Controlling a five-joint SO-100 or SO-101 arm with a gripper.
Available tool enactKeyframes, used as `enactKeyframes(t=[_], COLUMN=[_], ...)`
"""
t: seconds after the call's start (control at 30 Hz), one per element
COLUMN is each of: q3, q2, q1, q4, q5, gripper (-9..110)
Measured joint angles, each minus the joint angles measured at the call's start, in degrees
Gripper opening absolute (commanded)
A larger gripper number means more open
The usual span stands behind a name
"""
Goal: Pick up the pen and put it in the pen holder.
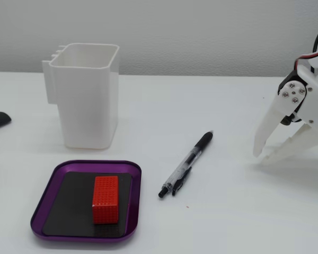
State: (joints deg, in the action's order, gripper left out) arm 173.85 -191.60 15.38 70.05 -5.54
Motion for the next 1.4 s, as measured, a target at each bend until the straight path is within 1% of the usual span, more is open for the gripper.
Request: enactKeyframes(t=[0.17, 0.5, 0.67, 0.73, 0.83, 1.0, 1.07, 1.2, 1.3, 1.4], q3=[-5.1, -6.5, -12.92, -17.84, -27.77, -46.93, -54.32, -66.97, -71.63, -72.77], q2=[0.0, 0.0, 5.27, 12.48, 27.6, 55.81, 66.01, 82.09, 89.74, 93.96], q1=[-0.88, -1.23, -1.85, -2.02, -1.93, -5.27, -7.29, -9.93, -11.69, -11.6], q4=[-0.7, -1.05, -7.03, -9.84, -11.07, -8.0, -5.8, -2.46, -2.2, -2.2], q5=[0.35, 0.35, 0.35, 0.35, 0.35, -0.09, -2.11, -6.06, -6.68, -7.21], gripper=[-1, -1, -1, 0, 0, 1, 4, 14, 20, 22])
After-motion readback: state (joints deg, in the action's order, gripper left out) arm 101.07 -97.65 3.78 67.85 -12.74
